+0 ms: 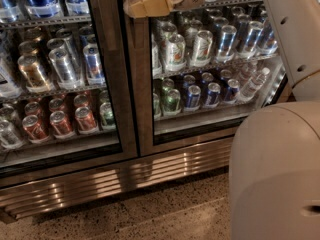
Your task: Open right fridge door
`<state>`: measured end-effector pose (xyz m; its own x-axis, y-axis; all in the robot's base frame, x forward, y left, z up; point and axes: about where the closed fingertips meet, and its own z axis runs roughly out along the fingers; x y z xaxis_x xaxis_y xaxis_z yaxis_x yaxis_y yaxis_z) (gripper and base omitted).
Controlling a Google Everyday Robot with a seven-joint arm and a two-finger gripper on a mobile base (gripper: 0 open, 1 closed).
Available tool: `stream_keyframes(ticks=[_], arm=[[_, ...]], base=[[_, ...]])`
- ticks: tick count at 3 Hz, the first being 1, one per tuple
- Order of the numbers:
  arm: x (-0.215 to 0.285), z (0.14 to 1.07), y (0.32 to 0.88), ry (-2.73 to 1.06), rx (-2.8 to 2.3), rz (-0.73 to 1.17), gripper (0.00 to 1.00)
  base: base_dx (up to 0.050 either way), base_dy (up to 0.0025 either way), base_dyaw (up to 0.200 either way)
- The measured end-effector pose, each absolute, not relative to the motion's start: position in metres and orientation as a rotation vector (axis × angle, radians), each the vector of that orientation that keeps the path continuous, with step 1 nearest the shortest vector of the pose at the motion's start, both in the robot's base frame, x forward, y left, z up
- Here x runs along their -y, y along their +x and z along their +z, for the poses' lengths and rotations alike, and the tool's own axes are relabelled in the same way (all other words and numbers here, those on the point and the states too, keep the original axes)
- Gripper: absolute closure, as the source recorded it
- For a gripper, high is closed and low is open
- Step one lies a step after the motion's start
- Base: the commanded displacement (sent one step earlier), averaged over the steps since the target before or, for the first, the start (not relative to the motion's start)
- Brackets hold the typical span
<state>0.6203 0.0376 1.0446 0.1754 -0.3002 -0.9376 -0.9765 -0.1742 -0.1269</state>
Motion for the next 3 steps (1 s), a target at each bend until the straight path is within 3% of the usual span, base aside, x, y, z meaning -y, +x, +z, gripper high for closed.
stream_keyframes(ticks=[3], arm=[[-0.0414, 1.0450, 0.6202, -1.615, -1.252, 1.018, 1.00]], base=[[0.000, 0.00000, 0.000]])
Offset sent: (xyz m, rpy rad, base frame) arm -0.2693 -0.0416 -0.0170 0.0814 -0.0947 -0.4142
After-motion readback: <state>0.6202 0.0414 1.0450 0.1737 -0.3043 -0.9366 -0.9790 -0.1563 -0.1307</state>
